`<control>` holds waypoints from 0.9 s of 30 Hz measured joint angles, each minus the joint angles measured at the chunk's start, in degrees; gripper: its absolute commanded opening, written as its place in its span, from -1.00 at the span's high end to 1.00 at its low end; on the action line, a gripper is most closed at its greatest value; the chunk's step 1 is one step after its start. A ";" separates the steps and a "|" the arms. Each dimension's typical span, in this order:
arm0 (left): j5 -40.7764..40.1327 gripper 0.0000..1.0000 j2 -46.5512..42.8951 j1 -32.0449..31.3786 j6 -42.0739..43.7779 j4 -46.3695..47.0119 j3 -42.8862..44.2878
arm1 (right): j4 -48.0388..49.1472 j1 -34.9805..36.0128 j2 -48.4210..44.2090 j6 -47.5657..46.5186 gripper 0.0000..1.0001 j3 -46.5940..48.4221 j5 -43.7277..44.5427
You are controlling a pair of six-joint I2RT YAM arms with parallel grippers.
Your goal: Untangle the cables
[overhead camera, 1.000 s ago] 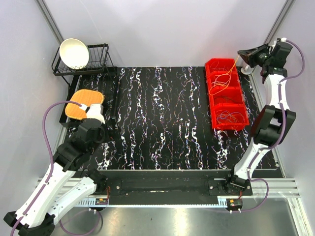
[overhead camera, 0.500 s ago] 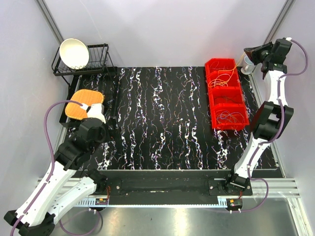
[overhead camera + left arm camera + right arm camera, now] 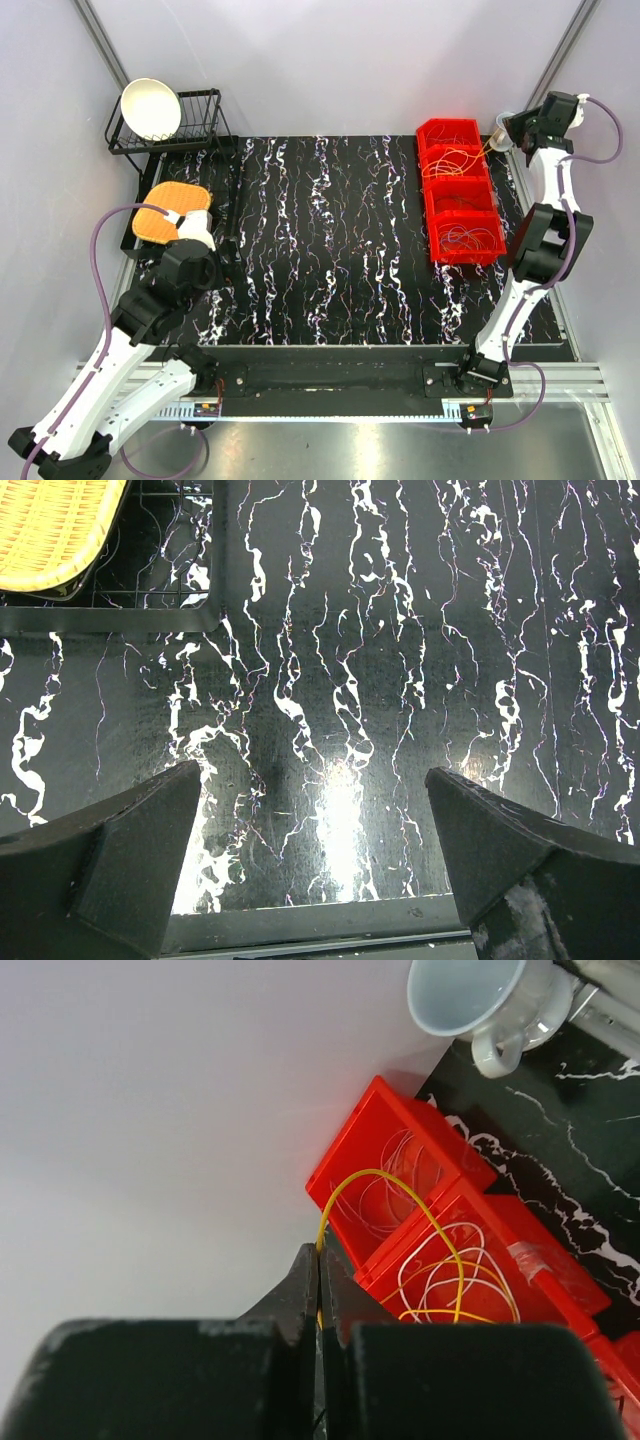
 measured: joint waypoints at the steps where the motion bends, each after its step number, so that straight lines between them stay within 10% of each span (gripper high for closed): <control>1: 0.00 -0.97 0.00 0.00 0.00 0.00 0.00 | 0.04 0.20 0.00 -0.37 1.00 -0.02 0.79; 27: 0.02 -0.97 -0.46 0.00 0.00 0.00 0.00 | 20.94 12.28 -0.57 -27.34 1.00 -16.13 19.23</control>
